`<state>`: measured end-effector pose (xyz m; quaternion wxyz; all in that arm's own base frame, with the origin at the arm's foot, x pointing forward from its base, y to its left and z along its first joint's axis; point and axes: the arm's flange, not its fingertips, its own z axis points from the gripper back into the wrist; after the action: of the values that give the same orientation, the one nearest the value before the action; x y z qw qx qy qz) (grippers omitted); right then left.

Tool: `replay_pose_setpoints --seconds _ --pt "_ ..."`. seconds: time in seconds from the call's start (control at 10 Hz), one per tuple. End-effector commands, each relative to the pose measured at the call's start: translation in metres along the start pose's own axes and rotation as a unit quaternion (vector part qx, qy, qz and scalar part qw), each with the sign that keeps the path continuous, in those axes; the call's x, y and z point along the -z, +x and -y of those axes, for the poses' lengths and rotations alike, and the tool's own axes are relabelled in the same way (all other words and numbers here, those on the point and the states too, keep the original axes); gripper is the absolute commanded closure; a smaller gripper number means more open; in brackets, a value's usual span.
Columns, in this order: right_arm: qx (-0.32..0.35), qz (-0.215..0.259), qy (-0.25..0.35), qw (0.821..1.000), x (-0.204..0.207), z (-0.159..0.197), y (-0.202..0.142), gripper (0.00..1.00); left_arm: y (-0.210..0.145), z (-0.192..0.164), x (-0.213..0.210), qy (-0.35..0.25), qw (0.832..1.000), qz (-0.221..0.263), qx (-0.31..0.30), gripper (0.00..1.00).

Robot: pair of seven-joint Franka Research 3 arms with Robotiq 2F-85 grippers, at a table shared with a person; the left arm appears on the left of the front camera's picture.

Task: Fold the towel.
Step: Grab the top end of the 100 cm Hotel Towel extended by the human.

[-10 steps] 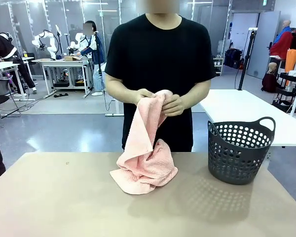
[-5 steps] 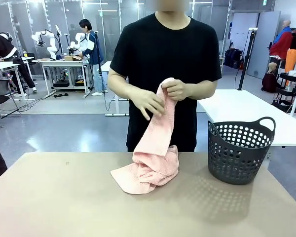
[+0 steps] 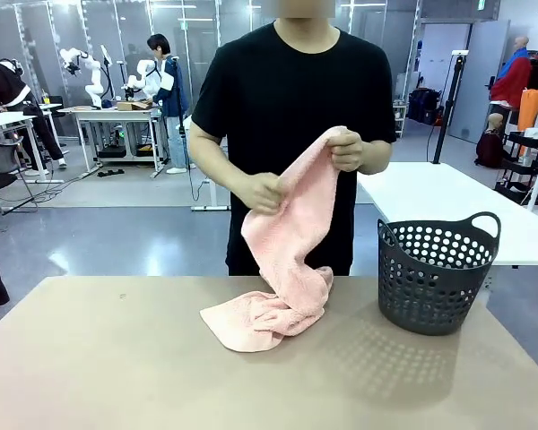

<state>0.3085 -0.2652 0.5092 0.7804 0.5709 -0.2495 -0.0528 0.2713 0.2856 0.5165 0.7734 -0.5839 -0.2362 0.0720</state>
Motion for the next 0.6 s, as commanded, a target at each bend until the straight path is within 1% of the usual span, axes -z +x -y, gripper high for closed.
replay_pose_setpoints --seconds 0.0,0.5 --pt "-0.002 -0.002 0.001 1.0 -0.0022 -0.0024 0.0009 0.0 -0.0016 0.0012 -0.0008 -0.009 1.0 -0.001 0.009 0.0" --pt "-0.002 -0.002 0.001 1.0 -0.0022 -0.0024 0.0009 0.0 -0.0016 0.0012 -0.0008 -0.009 1.0 -0.001 0.009 0.0"
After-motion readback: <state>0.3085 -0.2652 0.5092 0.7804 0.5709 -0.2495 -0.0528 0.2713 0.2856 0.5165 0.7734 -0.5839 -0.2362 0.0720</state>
